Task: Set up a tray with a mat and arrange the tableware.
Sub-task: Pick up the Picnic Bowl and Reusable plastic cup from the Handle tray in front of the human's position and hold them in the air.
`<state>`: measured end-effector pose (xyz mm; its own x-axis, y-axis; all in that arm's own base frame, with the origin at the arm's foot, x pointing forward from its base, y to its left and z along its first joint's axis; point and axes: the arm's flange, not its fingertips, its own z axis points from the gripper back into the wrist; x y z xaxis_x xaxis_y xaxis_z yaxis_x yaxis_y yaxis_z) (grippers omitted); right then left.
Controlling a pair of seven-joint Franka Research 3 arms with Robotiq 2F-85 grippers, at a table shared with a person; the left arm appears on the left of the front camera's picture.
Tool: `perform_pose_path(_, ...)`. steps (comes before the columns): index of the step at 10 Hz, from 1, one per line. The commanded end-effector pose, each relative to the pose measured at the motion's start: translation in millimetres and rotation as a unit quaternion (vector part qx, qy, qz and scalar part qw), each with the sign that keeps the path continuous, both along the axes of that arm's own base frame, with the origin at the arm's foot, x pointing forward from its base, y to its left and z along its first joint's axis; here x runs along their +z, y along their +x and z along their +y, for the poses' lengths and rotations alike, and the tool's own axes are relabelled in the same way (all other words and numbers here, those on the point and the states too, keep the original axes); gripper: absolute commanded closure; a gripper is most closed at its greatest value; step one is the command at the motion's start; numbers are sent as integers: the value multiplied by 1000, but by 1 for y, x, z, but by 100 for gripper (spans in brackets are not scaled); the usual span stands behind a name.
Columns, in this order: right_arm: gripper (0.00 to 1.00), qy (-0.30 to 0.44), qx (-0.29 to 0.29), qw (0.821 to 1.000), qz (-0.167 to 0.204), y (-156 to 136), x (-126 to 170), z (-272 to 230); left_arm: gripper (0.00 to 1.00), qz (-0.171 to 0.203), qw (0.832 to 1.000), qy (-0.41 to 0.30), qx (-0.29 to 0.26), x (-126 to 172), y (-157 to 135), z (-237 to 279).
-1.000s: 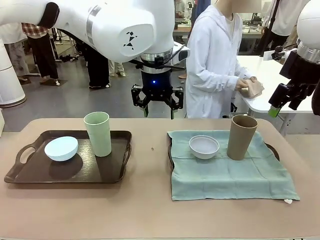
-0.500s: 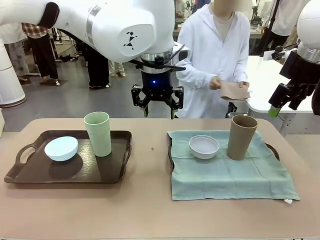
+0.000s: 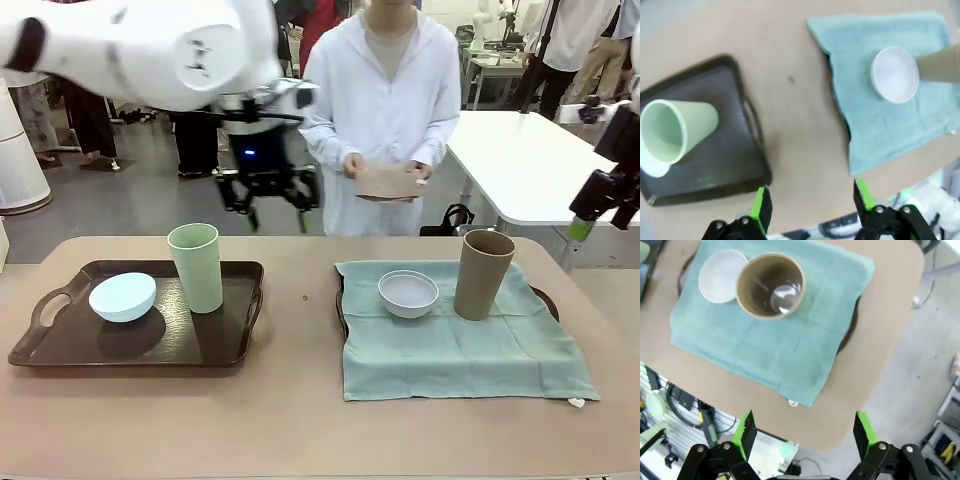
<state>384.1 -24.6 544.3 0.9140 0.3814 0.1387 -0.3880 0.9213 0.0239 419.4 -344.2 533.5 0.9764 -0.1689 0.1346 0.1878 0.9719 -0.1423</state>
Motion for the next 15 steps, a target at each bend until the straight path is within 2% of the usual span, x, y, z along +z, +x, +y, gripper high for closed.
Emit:
perform_pose_path(1, 0, 28, -22, 999, 26, -19, -2, -26, 15, 40, 999, -21, -15, -8, -8, 72)
perform_pose_path(2, 0, 76, -34, 996, 34, -27, 0, -56, 15, 60, 998, -29, -14, -10, 1, 112)
perform_pose_path(4, 0, 165, -62, 983, 39, -38, -1, -107, 15, 84, 992, -95, -3, -9, 7, 178)
perform_pose_path(7, 0, 262, -121, 957, 30, -51, -10, -183, 15, 78, 979, -182, 39, -12, -5, 273)
perform_pose_path(8, 0, 277, -135, 951, 31, -52, -13, -195, 15, 67, 979, -185, 47, -16, -13, 296)
perform_pose_path(9, 0, 248, -137, 958, 27, -49, -14, -195, 15, 22, 986, -165, 23, -20, -22, 299)
perform_pose_path(10, 0, 252, -136, 958, 28, -65, -16, -192, 15, 76, 982, -166, 48, -9, 0, 287)
perform_pose_path(13, 0, 250, -146, 957, 30, -60, -17, -200, 15, 76, 982, -166, 48, -9, 0, 287)
perform_pose_path(14, 0, 294, -93, 949, 63, -55, -16, -194, 15, 68, 983, -163, 42, -13, -7, 294)
perform_pose_path(15, 0, 336, -83, 935, 72, -54, -21, -213, 15, 93, 971, -215, 46, -16, -2, 318)
